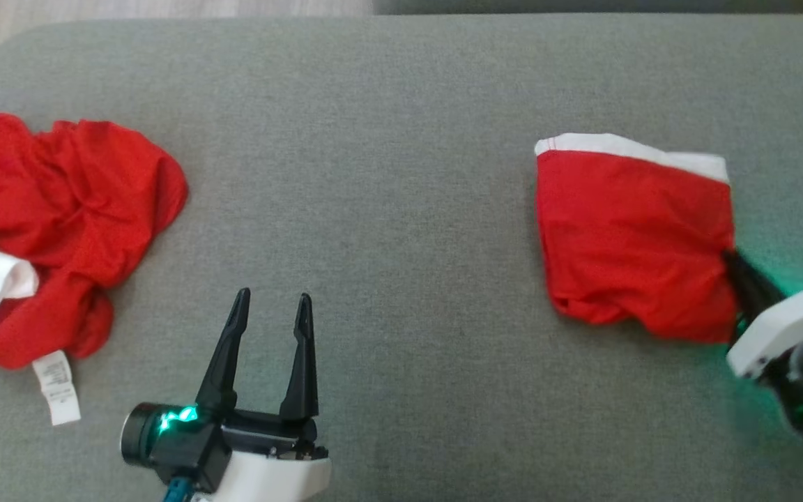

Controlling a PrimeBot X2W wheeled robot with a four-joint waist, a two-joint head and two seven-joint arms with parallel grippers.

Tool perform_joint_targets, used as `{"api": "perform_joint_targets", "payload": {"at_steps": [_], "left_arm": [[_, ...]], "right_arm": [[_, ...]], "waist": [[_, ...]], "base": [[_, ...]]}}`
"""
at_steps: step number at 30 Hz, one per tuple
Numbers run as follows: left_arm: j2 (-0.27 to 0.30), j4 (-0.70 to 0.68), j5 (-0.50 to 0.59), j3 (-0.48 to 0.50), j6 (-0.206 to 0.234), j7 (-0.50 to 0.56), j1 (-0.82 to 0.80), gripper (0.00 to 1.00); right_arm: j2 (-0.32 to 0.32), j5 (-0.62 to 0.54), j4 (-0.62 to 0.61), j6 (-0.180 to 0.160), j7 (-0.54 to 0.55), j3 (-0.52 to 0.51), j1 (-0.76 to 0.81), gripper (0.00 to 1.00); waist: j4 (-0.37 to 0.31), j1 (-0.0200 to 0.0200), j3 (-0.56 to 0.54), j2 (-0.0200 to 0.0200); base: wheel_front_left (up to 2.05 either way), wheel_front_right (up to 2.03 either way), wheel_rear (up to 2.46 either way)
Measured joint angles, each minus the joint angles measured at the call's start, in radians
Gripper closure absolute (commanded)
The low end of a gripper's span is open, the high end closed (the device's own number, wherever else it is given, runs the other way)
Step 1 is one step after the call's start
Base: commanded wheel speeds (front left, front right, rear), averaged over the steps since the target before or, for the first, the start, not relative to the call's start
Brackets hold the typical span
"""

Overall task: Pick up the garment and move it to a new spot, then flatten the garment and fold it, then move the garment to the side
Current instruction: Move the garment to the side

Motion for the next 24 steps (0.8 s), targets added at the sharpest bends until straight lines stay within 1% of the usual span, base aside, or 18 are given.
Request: {"api": "perform_joint_targets", "payload": {"at_steps": [4, 5, 6, 7, 8, 12, 15, 18, 22, 23, 24], "left_arm": [[0.000, -0.005, 0.000, 0.001, -0.001, 0.000, -0.016, 0.00], [0.000, -0.006, 0.000, 0.002, -0.002, 0.000, -0.025, 0.00], [0.000, -0.010, 0.000, 0.003, -0.003, 0.000, -0.044, 0.00], [0.000, -0.010, 0.000, 0.003, -0.003, 0.000, -0.044, 0.00], [0.000, -0.012, 0.000, 0.003, -0.003, 0.000, -0.054, 0.00], [-0.001, -0.022, 0.002, 0.004, -0.021, 0.000, -0.097, 0.00], [-0.001, -0.026, 0.012, 0.005, -0.031, 0.000, -0.138, 0.00], [-0.001, -0.028, 0.023, 0.006, -0.042, 0.000, -0.177, 0.00], [-0.002, -0.025, 0.031, 0.007, -0.056, 0.000, -0.209, 0.00], [-0.002, -0.021, 0.033, 0.007, -0.059, 0.000, -0.214, 0.00], [-0.002, -0.015, 0.035, 0.007, -0.064, 0.000, -0.221, 0.00]], "right_arm": [[-0.077, 0.007, -0.006, 0.000, -0.013, 0.002, -0.046, 1.00], [-0.104, 0.005, -0.009, 0.000, -0.013, 0.001, -0.054, 1.00], [-0.164, -0.013, -0.012, 0.000, -0.007, 0.001, -0.069, 1.00], [-0.164, -0.013, -0.012, 0.000, -0.007, 0.001, -0.069, 1.00], [-0.194, -0.022, -0.016, 0.000, 0.001, -0.007, -0.075, 1.00], [-0.297, -0.033, -0.020, 0.000, 0.025, -0.069, -0.098, 1.00], [-0.373, -0.067, -0.006, 0.000, 0.033, -0.120, -0.114, 1.00], [-0.411, -0.100, 0.011, 0.000, 0.032, -0.173, -0.140, 1.00], [-0.434, -0.186, 0.051, 0.000, 0.013, -0.242, -0.179, 1.00], [-0.435, -0.214, 0.064, 0.000, 0.008, -0.260, -0.187, 0.33], [-0.434, -0.242, 0.075, 0.000, 0.001, -0.275, -0.193, 0.00]], "waist": [[-0.021, 0.0000, 0.028, 0.0000], [-0.027, 0.0000, 0.037, 0.0000], [-0.040, 0.0000, 0.059, 0.0000], [-0.040, 0.0000, 0.059, 0.0000], [-0.047, 0.0000, 0.072, 0.0000], [-0.075, 0.0000, 0.129, 0.0000], [-0.092, 0.0001, 0.180, 0.0000], [-0.109, 0.0002, 0.230, 0.0000], [-0.130, 0.0002, 0.286, 0.0000], [-0.135, 0.0002, 0.296, 0.0000], [-0.139, 0.0002, 0.303, 0.0000]], "base": [[0.00, 0.00, 0.00], [0.00, 0.00, 0.00], [0.00, 0.00, 0.00], [0.00, 0.00, 0.00], [0.00, 0.00, 0.00], [0.00, 0.00, 0.00], [0.00, 0.00, 0.00], [0.00, 0.00, 0.00], [0.00, 0.00, 0.00], [0.00, 0.00, 0.00], [0.00, 0.00, 0.00]]}}
